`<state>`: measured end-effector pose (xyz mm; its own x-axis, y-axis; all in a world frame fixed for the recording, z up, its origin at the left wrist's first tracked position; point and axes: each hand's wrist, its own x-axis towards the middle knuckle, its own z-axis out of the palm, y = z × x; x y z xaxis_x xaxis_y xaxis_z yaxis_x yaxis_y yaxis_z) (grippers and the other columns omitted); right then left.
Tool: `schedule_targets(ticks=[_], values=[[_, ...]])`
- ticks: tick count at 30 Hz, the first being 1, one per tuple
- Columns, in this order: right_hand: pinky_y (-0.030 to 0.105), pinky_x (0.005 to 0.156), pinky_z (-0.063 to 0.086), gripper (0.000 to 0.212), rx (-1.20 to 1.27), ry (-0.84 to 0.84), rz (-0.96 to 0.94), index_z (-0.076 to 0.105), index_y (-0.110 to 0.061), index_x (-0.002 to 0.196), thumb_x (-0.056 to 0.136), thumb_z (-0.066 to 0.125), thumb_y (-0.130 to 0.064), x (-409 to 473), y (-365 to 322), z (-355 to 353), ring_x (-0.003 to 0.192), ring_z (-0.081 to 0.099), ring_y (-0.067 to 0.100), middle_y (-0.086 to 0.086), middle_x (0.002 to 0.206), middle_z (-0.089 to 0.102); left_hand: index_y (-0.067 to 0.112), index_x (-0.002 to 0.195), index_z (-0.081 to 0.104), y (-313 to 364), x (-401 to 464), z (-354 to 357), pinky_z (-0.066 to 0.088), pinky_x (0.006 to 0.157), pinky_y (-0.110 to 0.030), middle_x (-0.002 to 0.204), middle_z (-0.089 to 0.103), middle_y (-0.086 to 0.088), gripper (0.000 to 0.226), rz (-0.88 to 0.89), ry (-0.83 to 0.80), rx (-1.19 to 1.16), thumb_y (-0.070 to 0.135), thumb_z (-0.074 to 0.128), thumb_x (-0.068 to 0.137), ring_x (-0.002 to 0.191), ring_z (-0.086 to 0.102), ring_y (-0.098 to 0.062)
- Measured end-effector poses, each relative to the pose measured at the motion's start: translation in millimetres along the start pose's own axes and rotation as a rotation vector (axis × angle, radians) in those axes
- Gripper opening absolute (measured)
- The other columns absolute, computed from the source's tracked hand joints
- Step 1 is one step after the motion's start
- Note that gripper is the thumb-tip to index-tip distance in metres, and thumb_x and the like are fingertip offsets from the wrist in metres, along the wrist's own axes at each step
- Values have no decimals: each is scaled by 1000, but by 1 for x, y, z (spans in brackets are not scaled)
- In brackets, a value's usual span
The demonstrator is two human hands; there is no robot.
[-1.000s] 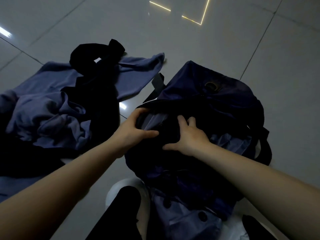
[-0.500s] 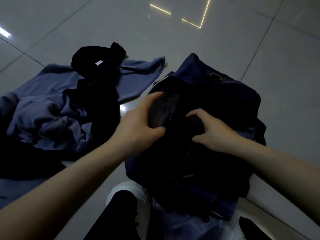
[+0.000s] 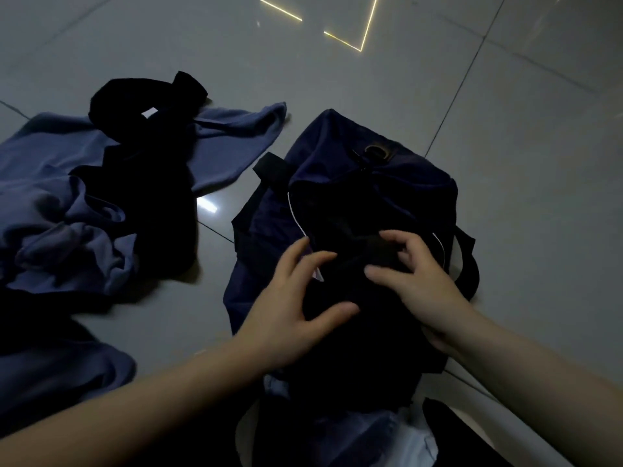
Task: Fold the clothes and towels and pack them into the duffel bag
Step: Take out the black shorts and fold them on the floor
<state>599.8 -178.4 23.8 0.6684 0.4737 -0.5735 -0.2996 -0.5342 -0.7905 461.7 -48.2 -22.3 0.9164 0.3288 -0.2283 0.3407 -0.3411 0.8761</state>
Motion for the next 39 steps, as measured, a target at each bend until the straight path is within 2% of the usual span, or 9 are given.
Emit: schedule_targets(ticks=[3,7,11,16,20,23,33,36,39], values=[[41,87,54,37,249,-95,87,45,-37,129,96,54,-22,0,-14,13,94,65,17,-1,114,63,43,141,29,15,1,14,39,105,-26,149,23,22,97,-66,-23,-11,79,61,56,128,38,3],[34,83,56,44,224,-195,43,33,-43,139,101,44,-24,1,-23,18,93,66,19,-5,127,56,43,121,49,9,16,13,52,88,-30,110,63,17,56,-140,125,-84,33,76,72,103,60,-3],[31,82,56,39,1,-167,-107,37,-48,129,100,45,-24,0,-19,3,91,69,20,-11,125,49,46,92,58,-8,23,-3,55,80,-28,88,68,18,37,-179,217,-134,14,73,80,87,65,0],[24,58,49,22,-628,181,-410,55,-35,114,95,53,-25,-13,5,-51,59,60,8,-4,66,57,30,89,68,-32,19,-14,56,83,-46,88,73,2,18,-370,338,-439,16,74,81,87,70,-20],[22,54,36,37,-958,-5,-276,48,-42,130,93,48,-45,-8,36,-60,58,48,1,-14,65,54,24,90,68,-40,20,-19,56,82,-42,88,72,-7,17,-429,377,-530,9,71,83,89,69,-29],[20,50,33,25,-898,40,-289,63,-27,94,92,51,-48,0,45,-51,57,51,2,-9,64,57,23,91,67,-37,20,-18,56,82,-43,89,72,-7,17,-433,382,-519,9,71,83,87,69,-27],[28,46,30,28,-952,328,-595,45,-16,54,71,49,-37,-59,-25,-91,55,45,19,0,44,40,29,82,66,0,17,-12,57,69,-39,76,70,6,19,-184,290,-266,14,77,78,74,68,-12],[24,45,29,28,-930,305,-597,44,-17,52,71,49,-37,-62,-26,-86,52,45,17,2,44,40,37,80,62,15,26,-2,49,64,-16,71,67,14,29,-27,226,-179,12,77,77,72,65,2],[19,45,30,28,-895,277,-597,45,-19,53,71,49,-39,-60,-25,-86,51,47,14,2,58,50,29,97,65,39,38,15,42,72,-6,85,64,20,15,103,-79,-39,24,71,84,83,60,12]])
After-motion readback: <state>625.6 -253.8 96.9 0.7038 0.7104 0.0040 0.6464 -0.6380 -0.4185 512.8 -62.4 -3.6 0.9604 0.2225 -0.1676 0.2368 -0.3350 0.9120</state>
